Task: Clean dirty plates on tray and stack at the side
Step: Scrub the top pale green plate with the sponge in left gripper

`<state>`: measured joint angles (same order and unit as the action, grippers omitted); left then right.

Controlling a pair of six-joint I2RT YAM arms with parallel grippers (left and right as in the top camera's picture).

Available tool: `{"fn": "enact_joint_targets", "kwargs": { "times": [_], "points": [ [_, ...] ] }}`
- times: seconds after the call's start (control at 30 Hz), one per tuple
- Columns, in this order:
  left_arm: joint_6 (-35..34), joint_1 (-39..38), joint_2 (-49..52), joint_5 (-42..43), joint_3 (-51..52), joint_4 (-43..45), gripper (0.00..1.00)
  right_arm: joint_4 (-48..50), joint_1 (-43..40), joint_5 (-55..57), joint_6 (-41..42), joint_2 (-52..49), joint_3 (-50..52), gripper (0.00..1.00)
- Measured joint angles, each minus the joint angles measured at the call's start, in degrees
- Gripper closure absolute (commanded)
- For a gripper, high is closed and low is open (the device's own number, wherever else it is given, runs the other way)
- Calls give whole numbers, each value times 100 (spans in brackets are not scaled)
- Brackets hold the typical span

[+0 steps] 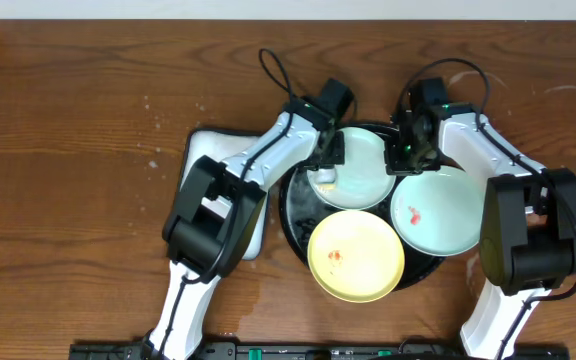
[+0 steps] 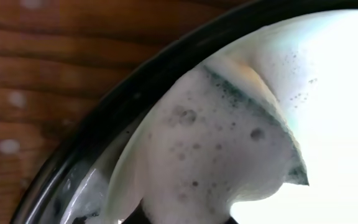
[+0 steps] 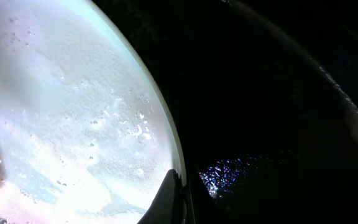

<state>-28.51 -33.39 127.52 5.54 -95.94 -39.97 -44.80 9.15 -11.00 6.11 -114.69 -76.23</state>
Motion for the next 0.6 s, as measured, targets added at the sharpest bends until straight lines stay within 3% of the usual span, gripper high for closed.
{"fn": "enact_joint_targets", "kwargs": {
  "times": [0.13, 0.6],
  "points": [
    [44, -74, 33, -50, -59, -26, 93, -15, 17, -13, 0, 0, 0, 99],
    [-761, -734, 144, 1486, -85, 271, 92, -79, 13, 37, 4, 0, 0, 99]
  ]
}}
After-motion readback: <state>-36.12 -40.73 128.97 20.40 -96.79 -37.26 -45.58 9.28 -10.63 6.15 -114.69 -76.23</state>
